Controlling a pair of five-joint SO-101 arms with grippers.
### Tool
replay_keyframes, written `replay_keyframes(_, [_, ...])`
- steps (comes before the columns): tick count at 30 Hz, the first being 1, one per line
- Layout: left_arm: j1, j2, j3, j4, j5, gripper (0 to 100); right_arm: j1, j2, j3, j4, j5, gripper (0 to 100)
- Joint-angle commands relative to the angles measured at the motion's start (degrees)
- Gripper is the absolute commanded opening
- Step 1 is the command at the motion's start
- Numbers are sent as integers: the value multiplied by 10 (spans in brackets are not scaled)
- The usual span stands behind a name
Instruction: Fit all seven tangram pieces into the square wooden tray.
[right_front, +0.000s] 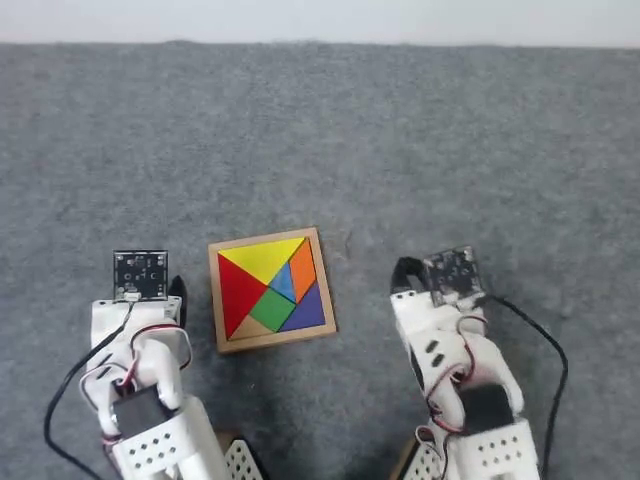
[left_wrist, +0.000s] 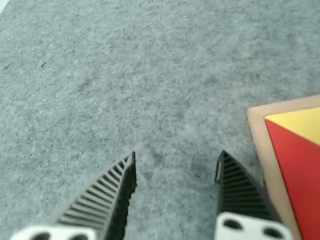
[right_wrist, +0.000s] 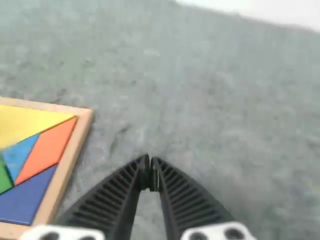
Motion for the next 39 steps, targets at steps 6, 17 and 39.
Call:
replay_keyframes(6, [-3, -13, -6, 3, -2, 246, 39, 36, 13, 185, 9, 6])
replay_keyframes(17, [-2, -13, -6, 0, -2, 148, 43, 36, 9, 247, 6, 6])
replay_keyframes(39, [-2, -13, -6, 0, -2, 139, 38, 8, 11, 252, 8, 6])
